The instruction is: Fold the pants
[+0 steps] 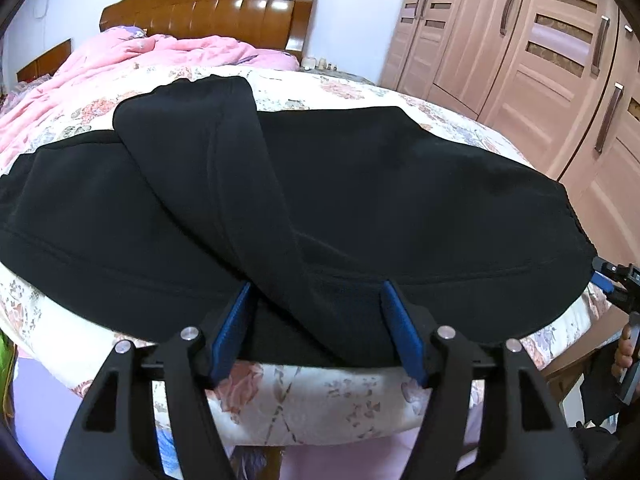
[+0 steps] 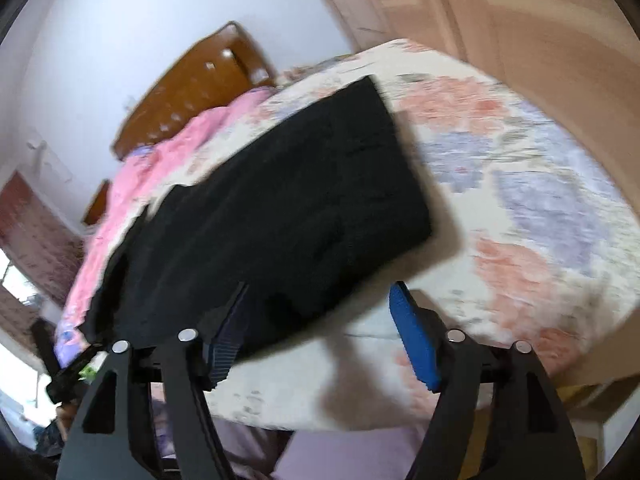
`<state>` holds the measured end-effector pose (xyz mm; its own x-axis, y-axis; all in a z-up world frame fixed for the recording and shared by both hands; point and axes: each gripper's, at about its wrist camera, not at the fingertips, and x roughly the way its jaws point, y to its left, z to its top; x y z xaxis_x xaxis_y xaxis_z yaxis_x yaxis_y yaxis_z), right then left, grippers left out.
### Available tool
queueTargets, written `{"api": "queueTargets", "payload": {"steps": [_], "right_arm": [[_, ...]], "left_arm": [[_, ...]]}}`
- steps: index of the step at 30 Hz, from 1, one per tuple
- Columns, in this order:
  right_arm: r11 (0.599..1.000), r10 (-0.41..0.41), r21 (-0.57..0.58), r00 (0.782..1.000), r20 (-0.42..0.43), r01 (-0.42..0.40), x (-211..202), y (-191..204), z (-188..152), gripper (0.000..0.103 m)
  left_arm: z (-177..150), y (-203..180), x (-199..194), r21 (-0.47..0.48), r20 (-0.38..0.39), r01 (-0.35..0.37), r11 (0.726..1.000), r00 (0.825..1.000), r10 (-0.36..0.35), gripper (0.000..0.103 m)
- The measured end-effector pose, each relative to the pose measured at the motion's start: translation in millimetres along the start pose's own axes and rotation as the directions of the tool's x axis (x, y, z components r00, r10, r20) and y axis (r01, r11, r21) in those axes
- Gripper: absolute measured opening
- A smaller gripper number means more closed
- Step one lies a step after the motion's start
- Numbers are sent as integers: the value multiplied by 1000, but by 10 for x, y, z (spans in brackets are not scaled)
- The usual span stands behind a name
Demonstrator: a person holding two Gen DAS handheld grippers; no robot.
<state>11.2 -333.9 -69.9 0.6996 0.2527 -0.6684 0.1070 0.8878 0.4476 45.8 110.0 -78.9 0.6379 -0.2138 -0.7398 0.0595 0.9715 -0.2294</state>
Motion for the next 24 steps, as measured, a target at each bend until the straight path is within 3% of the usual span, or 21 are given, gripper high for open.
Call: {"api": "queueTargets", "payload": {"steps": [3,5,8,10,13,15,19,24], "right_arm": [[996,-84,-26,990,114,88,-259,33,43,70],[990,-72,-108,986,152,89,-323,216,117,70],[963,-31,-261,992,125,63,-159,660,223,74],[935,-28,-351,996,83,55,77,964,255,77],[894,-102,-441,994,-24,81,530,1234,211,79],[873,-187,-471,978,-90,124,776,1209,105,81],[871,-164,-477,985,-58,117,762,1159,58,83],[868,-177,-480,982,-61,126,747,1162,62,84]], "left_arm": [[37,33,-120,-2,49,-79,997,996,79,83],[79,74,-289,-25,124,-132,991,983,134,88],[230,65,-481,-44,228,-133,990,964,140,95],[382,-50,-447,2,231,-130,992,965,126,96],[609,-208,-268,76,183,-185,980,968,169,97],[793,-172,-125,88,144,-214,973,969,200,97],[1340,117,234,55,37,-276,960,961,274,97],[2136,391,1002,65,-125,-298,952,945,304,96]]}}
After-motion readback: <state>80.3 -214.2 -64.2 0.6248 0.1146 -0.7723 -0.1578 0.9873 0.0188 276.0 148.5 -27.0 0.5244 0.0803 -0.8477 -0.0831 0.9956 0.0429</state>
